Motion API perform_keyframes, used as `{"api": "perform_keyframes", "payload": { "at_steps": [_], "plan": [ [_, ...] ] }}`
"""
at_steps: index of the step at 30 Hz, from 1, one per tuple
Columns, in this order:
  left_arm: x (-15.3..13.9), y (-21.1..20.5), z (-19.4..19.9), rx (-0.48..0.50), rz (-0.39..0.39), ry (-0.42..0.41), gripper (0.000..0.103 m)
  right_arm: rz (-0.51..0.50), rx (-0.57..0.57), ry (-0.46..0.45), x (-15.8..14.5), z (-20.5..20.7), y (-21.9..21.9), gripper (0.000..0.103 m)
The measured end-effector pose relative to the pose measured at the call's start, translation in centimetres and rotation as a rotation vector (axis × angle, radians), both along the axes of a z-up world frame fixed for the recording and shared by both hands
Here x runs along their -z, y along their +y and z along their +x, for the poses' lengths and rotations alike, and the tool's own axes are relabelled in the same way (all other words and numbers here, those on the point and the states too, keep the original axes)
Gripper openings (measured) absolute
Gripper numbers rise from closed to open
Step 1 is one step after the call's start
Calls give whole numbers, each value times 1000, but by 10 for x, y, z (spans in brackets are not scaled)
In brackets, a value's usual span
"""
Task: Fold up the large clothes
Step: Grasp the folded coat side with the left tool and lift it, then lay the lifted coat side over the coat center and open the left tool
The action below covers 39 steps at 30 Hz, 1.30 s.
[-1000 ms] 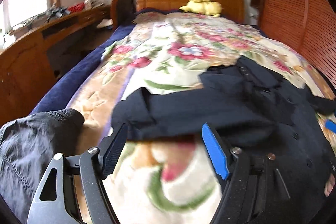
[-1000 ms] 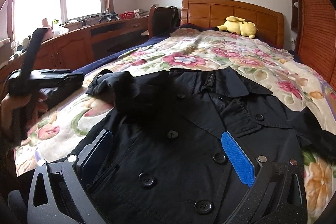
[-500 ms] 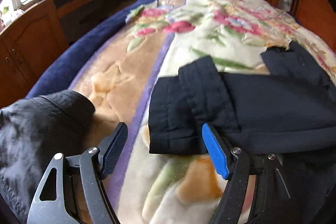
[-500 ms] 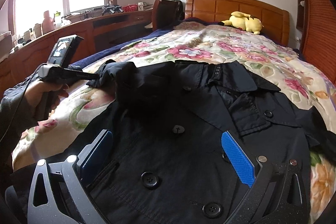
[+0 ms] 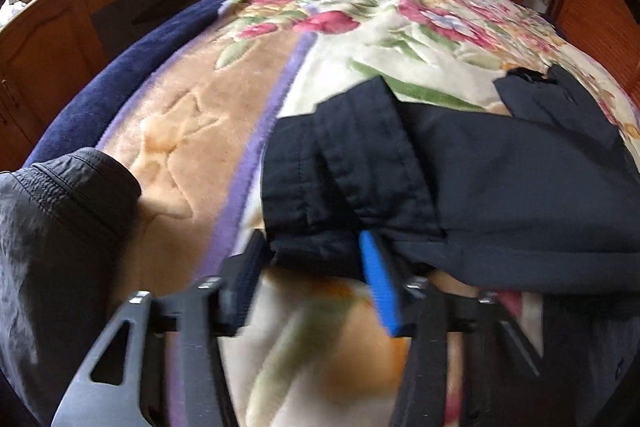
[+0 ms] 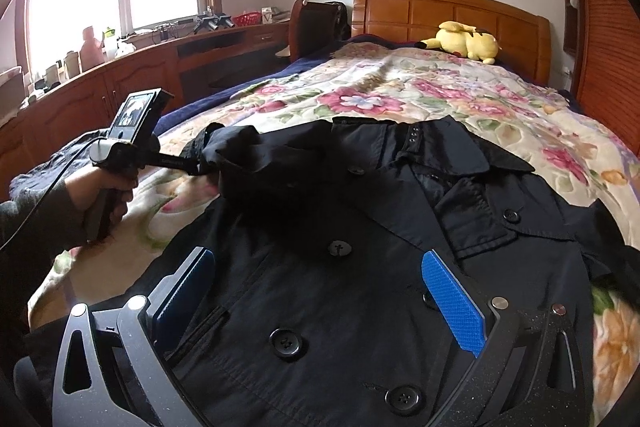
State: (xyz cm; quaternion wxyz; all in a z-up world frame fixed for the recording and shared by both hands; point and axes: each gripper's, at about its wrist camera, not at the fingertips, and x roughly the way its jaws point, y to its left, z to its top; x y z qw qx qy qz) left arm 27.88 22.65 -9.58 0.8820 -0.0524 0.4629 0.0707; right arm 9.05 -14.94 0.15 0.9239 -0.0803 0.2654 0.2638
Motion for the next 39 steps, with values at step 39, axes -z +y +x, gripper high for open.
{"api": "perform_keyframes", "payload": {
  "at_steps": [39],
  "plan": [
    [-224, -318, -144, 541, 125, -473, 10, 5, 223, -133, -40, -71, -107, 103]
  ]
}}
